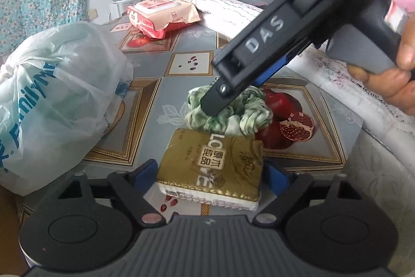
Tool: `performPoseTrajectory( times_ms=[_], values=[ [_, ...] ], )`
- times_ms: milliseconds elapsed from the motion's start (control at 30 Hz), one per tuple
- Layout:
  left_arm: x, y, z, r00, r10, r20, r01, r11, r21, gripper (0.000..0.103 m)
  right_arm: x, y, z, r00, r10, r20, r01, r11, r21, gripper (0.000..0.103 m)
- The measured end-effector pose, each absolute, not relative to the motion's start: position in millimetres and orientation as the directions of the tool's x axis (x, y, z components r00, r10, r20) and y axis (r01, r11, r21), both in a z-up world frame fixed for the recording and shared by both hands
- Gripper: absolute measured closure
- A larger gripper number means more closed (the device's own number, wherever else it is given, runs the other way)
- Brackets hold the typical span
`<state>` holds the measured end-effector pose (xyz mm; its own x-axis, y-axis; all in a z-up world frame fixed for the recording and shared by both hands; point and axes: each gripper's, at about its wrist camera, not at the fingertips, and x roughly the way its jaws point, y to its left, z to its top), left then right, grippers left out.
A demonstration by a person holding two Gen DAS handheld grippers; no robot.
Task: Organize soft objects
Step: 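Close the left tool on the gold box while the right tool grasps the green scrunchie, then lift the gold box with the left tool while the right tool lifts the scrunchie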
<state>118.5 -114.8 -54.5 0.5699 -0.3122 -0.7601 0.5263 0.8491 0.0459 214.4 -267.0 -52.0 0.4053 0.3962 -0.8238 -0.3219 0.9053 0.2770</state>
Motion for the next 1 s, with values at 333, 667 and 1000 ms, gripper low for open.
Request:
performPoseTrajectory(
  times_ms=[333,667,1000],
  values=[
    [116.4,-115.5,-57.7,0.575,-0.333,-0.747,0.536,0.843,0.037,0.024,214.5,-253.8,-56.8,0.37,0.423,-0.827,-0.354,0.887,0.295,0.023],
    [115.4,-114.2,-56.1,0.581,-0.338,-0.74,0.525,0.851,0.023,0.026,206.9,-263.0,-58.4,0.442,0.387,-0.809,-0.321,0.911,0.26,0.055],
    [115.6,-115.9,-51.3,0.587,-0.336,-0.736,0.508,0.861,0.012,0.026,195.9,-299.5,-54.5,0.492,0.461,-0.739,-0.209,0.886,0.413,0.076]
  ],
)
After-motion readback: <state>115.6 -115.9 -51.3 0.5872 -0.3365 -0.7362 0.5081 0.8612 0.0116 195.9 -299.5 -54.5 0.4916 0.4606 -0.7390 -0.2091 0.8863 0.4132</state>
